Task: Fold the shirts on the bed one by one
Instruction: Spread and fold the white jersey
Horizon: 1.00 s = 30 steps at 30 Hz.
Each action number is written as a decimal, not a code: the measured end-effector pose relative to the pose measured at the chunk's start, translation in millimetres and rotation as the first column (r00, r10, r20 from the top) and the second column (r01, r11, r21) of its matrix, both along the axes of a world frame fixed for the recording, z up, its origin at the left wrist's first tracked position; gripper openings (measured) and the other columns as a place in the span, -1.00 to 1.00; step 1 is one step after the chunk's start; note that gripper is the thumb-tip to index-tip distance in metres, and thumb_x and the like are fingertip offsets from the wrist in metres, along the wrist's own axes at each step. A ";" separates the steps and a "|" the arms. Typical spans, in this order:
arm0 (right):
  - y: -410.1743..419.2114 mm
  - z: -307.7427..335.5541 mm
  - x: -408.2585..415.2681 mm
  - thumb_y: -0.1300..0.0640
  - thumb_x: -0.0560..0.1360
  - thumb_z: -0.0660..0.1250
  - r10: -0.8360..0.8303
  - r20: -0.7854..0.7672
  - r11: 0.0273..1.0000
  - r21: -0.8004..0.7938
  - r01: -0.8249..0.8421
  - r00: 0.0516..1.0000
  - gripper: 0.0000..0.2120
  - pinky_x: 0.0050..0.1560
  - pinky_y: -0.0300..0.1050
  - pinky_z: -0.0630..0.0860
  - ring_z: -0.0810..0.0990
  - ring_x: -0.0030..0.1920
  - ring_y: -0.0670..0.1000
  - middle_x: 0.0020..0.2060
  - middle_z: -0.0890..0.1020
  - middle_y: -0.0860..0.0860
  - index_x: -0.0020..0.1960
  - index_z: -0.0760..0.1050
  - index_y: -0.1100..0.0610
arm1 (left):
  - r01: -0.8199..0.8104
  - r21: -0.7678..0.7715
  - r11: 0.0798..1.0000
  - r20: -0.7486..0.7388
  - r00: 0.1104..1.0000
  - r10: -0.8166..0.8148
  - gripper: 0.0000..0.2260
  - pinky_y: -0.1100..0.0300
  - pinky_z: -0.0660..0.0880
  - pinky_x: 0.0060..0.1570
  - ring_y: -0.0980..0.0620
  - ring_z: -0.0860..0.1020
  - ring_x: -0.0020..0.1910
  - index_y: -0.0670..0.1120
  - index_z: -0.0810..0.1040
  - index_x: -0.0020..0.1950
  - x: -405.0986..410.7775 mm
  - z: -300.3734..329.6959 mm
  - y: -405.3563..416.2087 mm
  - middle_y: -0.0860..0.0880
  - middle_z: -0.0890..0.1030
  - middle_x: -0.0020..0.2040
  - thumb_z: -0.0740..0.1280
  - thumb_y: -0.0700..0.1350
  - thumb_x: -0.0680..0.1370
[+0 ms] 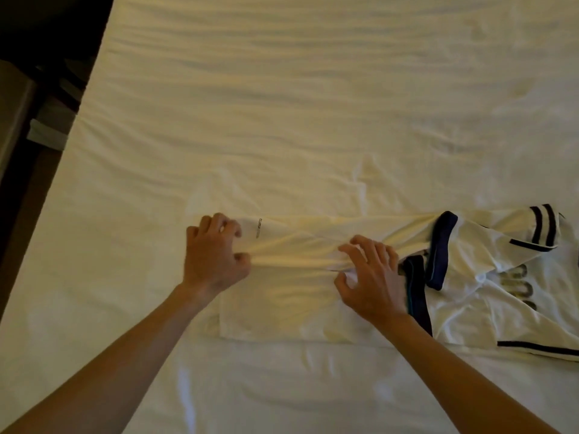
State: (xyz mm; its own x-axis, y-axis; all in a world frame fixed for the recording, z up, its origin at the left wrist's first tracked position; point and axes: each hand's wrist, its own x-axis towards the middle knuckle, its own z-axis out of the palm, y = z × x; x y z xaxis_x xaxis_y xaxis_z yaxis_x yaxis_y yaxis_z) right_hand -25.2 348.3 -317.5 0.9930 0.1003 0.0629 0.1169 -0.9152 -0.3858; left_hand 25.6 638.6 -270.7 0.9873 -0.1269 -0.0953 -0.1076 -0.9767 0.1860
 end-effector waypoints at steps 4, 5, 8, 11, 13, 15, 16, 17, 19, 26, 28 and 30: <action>26.5 -15.4 -10.5 -0.01 0.61 0.18 -0.102 -0.225 0.994 -0.059 0.091 0.969 -0.43 0.52 0.31 -0.12 -0.02 0.60 0.09 0.60 0.05 0.06 0.57 0.17 0.10 | 0.159 -0.356 0.921 0.124 0.985 -0.122 -0.67 -0.07 0.43 0.25 -0.15 0.49 0.28 -0.15 0.57 0.20 -16.1 -9.5 -80.9 -0.12 0.56 0.23 0.32 -0.12 0.46; 26.7 -22.2 -14.4 -0.06 0.65 0.09 -0.120 -0.273 0.989 -0.116 0.091 0.954 -0.41 0.52 0.30 -0.20 -0.16 0.60 0.06 0.61 -0.09 0.02 0.61 0.03 0.10 | 0.202 -0.363 0.909 0.069 0.979 -0.190 -0.62 -0.08 0.33 0.38 -0.13 0.38 0.42 -0.17 0.51 0.34 -18.7 -17.3 -96.5 -0.14 0.48 0.38 0.28 -0.11 0.54; 18.8 -36.9 -21.8 -0.17 0.65 -0.14 -0.103 -0.300 0.974 -0.223 0.035 0.949 -0.38 0.53 0.27 -0.24 -0.30 0.58 0.03 0.59 -0.26 -0.02 0.62 -0.17 0.05 | 0.285 -0.205 0.936 -0.162 0.934 -0.319 -0.50 -0.15 -0.07 0.54 -0.03 -0.06 0.61 -0.03 0.14 0.61 -16.2 -45.6 -105.3 -0.03 0.03 0.64 0.08 0.02 0.67; 16.4 -40.4 -21.2 -0.20 0.62 -0.18 -0.072 -0.281 0.970 -0.241 0.002 0.957 -0.35 0.53 0.28 -0.20 -0.20 0.60 0.06 0.61 -0.17 0.00 0.63 -0.09 0.07 | 0.290 0.058 0.955 -0.223 0.936 -0.270 -0.48 -0.24 -0.17 0.51 -0.02 -0.14 0.61 0.10 -0.04 0.63 -10.2 -66.4 -54.8 0.00 -0.14 0.64 -0.03 0.14 0.68; 22.3 -39.7 -21.2 -0.16 0.62 -0.16 -0.107 -0.255 0.970 -0.240 0.045 0.961 -0.35 0.52 0.32 -0.19 -0.16 0.60 0.09 0.61 -0.13 0.03 0.62 -0.03 0.11 | 0.156 0.169 0.973 -0.241 0.964 -0.113 -0.46 -0.30 -0.24 0.47 0.01 -0.21 0.60 0.12 -0.17 0.62 -8.2 -67.8 -7.3 0.04 -0.22 0.63 -0.10 0.20 0.68; 44.1 -32.7 -22.4 -0.08 0.60 -0.09 -0.187 -0.216 0.978 -0.138 0.160 0.958 -0.37 0.50 0.38 -0.18 -0.09 0.60 0.13 0.61 -0.04 0.09 0.60 0.08 0.18 | 0.078 0.213 0.974 -0.269 0.963 -0.018 -0.45 -0.33 -0.30 0.43 0.00 -0.26 0.60 0.11 -0.23 0.62 -3.4 -62.4 22.2 0.06 -0.27 0.62 -0.13 0.20 0.67; 61.4 -27.0 -27.4 -0.06 0.57 -0.01 -0.164 -0.195 0.986 -0.041 0.159 0.967 -0.37 0.49 0.40 -0.17 -0.04 0.60 0.16 0.60 0.03 0.12 0.58 0.15 0.20 | 0.070 0.209 0.975 -0.274 0.962 -0.011 -0.46 -0.33 -0.29 0.44 -0.02 -0.23 0.60 0.08 -0.18 0.63 0.3 -57.7 26.0 0.05 -0.21 0.63 -0.11 0.16 0.68; 83.2 -22.0 -36.0 -0.07 0.53 0.08 -0.065 -0.162 0.996 0.056 0.075 0.985 -0.35 0.49 0.40 -0.15 0.01 0.59 0.16 0.59 0.10 0.14 0.56 0.21 0.18 | 0.061 0.177 0.982 -0.254 0.967 -0.014 -0.48 -0.31 -0.26 0.45 -0.03 -0.16 0.61 0.03 -0.07 0.63 6.5 -52.2 24.8 0.02 -0.11 0.64 -0.06 0.11 0.69; 132.8 -13.9 -59.5 -0.17 0.40 0.23 0.240 -0.111 0.962 0.160 -0.221 0.964 -0.27 0.49 0.38 0.00 0.16 0.55 0.15 0.55 0.22 0.09 0.51 0.28 0.06 | 0.048 0.070 0.996 -0.201 0.979 -0.033 -0.55 -0.26 -0.08 0.48 -0.07 0.07 0.59 -0.04 0.17 0.58 24.5 -41.9 19.0 -0.04 0.16 0.59 0.06 -0.03 0.68; 209.3 -3.0 -62.1 -0.03 0.46 0.34 0.265 -0.223 0.955 0.196 -0.223 0.938 -0.68 0.13 0.03 0.46 0.51 0.14 0.11 0.21 0.53 -0.03 0.20 0.60 -0.09 | 0.069 0.146 0.987 -0.401 0.916 -0.004 -0.81 -0.02 0.46 0.05 -0.13 0.48 0.18 -0.03 0.53 0.14 68.1 -14.8 17.5 -0.04 0.56 0.15 0.28 0.02 0.60; 204.1 4.1 -56.4 0.11 0.54 0.31 0.226 -0.252 0.890 0.447 -0.094 0.941 -0.76 0.17 0.02 0.45 0.54 0.13 0.12 0.15 0.59 0.02 0.15 0.67 0.02 | -0.095 0.071 0.993 -0.474 0.873 0.117 -0.88 0.07 0.49 -0.11 -0.12 0.57 -0.01 -0.05 0.55 -0.11 77.1 -2.6 9.8 -0.06 0.62 -0.05 0.37 -0.02 0.54; 190.3 16.9 -56.5 0.24 0.54 0.32 0.150 -0.250 0.733 0.677 0.062 0.956 -0.79 0.15 -0.08 0.50 0.60 0.10 0.06 0.10 0.63 0.05 0.11 0.67 0.15 | -0.156 0.051 0.986 -0.476 0.864 0.161 -0.86 0.12 0.45 -0.19 -0.13 0.60 -0.11 -0.06 0.52 -0.24 87.9 13.5 -7.1 -0.07 0.61 -0.17 0.42 -0.06 0.47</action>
State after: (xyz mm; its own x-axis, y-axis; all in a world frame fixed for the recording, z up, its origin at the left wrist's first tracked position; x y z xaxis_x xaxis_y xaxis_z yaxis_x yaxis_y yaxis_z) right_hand -81.7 538.6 -300.6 0.9739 0.1810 -0.1371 -0.0550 -0.3979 -0.9158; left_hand 113.4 631.4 -257.2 0.8275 0.0312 -0.5605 0.1483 -0.9751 0.1647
